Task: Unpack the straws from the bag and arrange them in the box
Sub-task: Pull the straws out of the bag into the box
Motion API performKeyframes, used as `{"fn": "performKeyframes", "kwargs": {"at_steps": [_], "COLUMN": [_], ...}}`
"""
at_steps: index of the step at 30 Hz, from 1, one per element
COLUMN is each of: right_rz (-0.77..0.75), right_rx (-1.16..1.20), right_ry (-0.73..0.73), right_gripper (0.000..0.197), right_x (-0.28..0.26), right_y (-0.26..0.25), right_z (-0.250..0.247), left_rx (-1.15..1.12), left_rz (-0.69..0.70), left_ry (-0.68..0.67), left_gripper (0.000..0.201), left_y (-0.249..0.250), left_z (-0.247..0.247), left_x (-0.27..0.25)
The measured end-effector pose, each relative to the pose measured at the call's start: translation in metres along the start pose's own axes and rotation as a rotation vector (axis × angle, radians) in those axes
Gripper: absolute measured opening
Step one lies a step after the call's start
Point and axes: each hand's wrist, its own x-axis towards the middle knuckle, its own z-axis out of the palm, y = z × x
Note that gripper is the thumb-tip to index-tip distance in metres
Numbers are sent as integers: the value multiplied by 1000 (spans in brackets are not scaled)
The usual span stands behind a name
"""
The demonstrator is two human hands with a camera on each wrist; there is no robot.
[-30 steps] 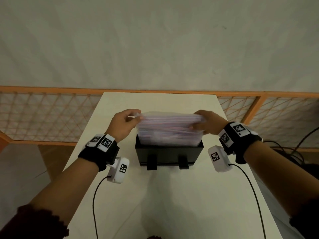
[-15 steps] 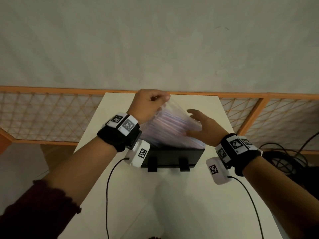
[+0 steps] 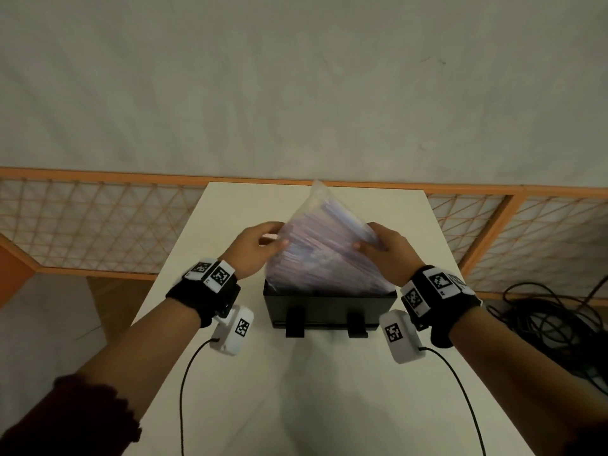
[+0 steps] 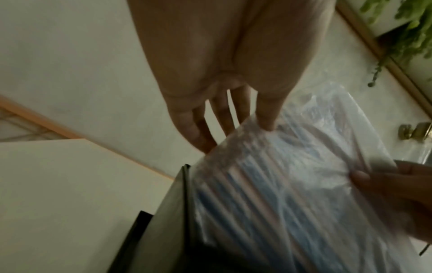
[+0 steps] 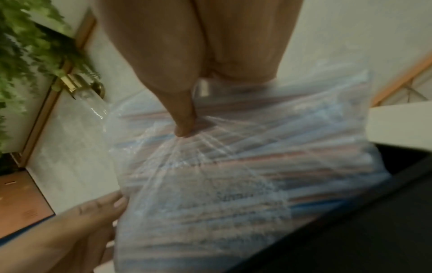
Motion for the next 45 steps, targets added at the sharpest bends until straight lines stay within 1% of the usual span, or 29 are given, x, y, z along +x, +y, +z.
{"fn": "performKeyframes", "kwargs": {"at_steps": [1, 3, 4, 5, 7, 8, 9, 11, 13, 14, 15, 16, 17, 18, 19, 22, 25, 26, 27, 29, 31, 32, 36, 38, 40, 41, 42, 43, 45], "right_rz": [-12, -18, -10, 12, 53, 44, 22, -54, -144, -164, -155, -126, -104, -100, -104, -101, -135, -132, -127, -119, -75, -53, 25, 136, 179, 171, 156, 135, 55], "right_rx": [26, 90, 105, 81, -63, -99, -86, -16, 35, 24, -37, -120, -165, -143, -102, -77, 125, 190, 230, 239, 215, 231, 498, 597, 533, 443, 336, 262, 208], "right_ry": [23, 61, 50, 3, -143, -172, -142, 36, 181, 177, 107, 20, -25, -5, 32, 59, 266, 302, 291, 151, 22, 26, 214, 172, 53, -26, -68, -50, 74], "right_gripper": [25, 6, 11, 21, 36, 40, 39, 23, 16, 16, 17, 18, 19, 19, 19, 19, 22, 22, 22, 19, 20, 21, 26, 27, 14, 11, 15, 17, 15], "right_x": [-1, -3, -2, -1, -2, -3, -2, 0, 3, 6, 7, 7, 6, 5, 6, 2, 4, 5, 7, 7, 1, -1, 3, 7, 4, 2, 1, 0, -1], "right_y": [-1, -2, -1, 1, 5, 7, 7, 1, -4, -7, -10, -10, -8, -6, -5, -3, -6, -5, -1, 9, 17, 15, -2, -2, 2, 2, 5, 3, 1], "right_z": [1, 2, 3, 4, 8, 8, 6, -5, -14, -16, -16, -14, -13, -14, -15, -10, -6, -3, 1, 15, 29, 32, 35, 43, 54, 55, 52, 46, 30], "left_rx": [-12, -73, -90, -84, -28, 5, 20, -18, -54, -7, 59, 91, 69, -16, -144, -516, -694, -736, -760, -825, -848, -850, -835, -796, -730, -698, -671, -658, -664], "left_rz": [23, 90, 110, 103, 37, 17, 19, 59, 100, 129, 135, 109, 27, -69, -147, -330, -437, -476, -517, -568, -559, -527, -418, -391, -411, -440, -473, -494, -494], "left_ry": [76, 202, 230, 222, 144, 124, 125, 182, 259, 264, 218, 153, 103, 97, 134, 270, 377, 388, 378, 332, 329, 333, 425, 461, 416, 387, 356, 323, 239], "left_gripper": [25, 19, 18, 18, 17, 17, 15, 9, 8, 9, 12, 23, 36, 46, 50, 55, 62, 64, 66, 69, 68, 67, 58, 55, 56, 59, 62, 65, 67], "left_y": [4, 15, 19, 19, 13, 8, 3, -1, -3, -4, -7, -12, -18, -21, -22, -22, -15, -13, -11, -8, -9, -7, -5, -6, -12, -17, -23, -29, -35], "left_z": [0, -1, -2, -2, -2, -2, -3, -5, -2, 2, 8, 15, 21, 25, 26, 29, 26, 26, 24, 23, 23, 23, 17, 14, 15, 15, 15, 14, 14], "left_x": [2, 5, 6, 7, 4, 2, 1, 2, 3, 3, 4, 3, 1, -2, -3, -1, 6, 5, 5, 5, 4, 5, 8, 8, 6, 4, 1, -1, -3]}}
